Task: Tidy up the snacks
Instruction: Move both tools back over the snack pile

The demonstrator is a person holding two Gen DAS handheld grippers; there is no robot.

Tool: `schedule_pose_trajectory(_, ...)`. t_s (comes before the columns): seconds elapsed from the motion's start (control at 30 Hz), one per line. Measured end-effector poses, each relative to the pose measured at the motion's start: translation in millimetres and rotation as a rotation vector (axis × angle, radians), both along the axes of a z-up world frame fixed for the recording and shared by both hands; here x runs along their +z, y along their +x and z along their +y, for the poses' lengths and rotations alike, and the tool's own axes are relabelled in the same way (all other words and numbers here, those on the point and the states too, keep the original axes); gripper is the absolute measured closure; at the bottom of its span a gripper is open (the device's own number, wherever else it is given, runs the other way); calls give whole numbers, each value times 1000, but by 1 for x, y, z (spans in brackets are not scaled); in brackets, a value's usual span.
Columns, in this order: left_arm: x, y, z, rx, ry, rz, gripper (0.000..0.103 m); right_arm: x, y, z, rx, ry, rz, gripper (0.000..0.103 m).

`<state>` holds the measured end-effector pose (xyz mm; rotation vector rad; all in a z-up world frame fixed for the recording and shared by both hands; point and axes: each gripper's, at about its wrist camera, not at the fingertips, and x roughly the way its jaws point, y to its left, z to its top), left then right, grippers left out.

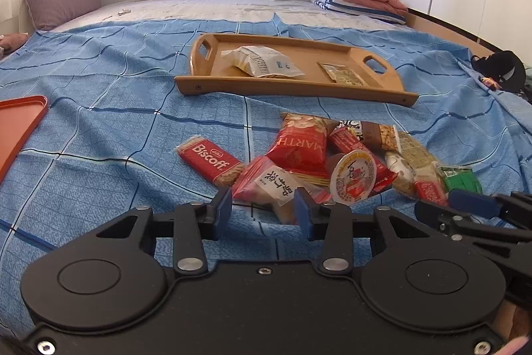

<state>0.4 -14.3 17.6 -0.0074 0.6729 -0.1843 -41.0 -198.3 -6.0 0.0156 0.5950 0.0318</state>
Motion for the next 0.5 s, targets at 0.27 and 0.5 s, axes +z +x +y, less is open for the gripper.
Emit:
schedule_pose_trajectory(0.27,-5,11,-16,9,30,3,46,-5,5,0,-16,-8,4,55)
schedule_pose_trajectory(0.5,-12,19,-23,32,23,14,38,-7,11,-2,-27,12,3,52)
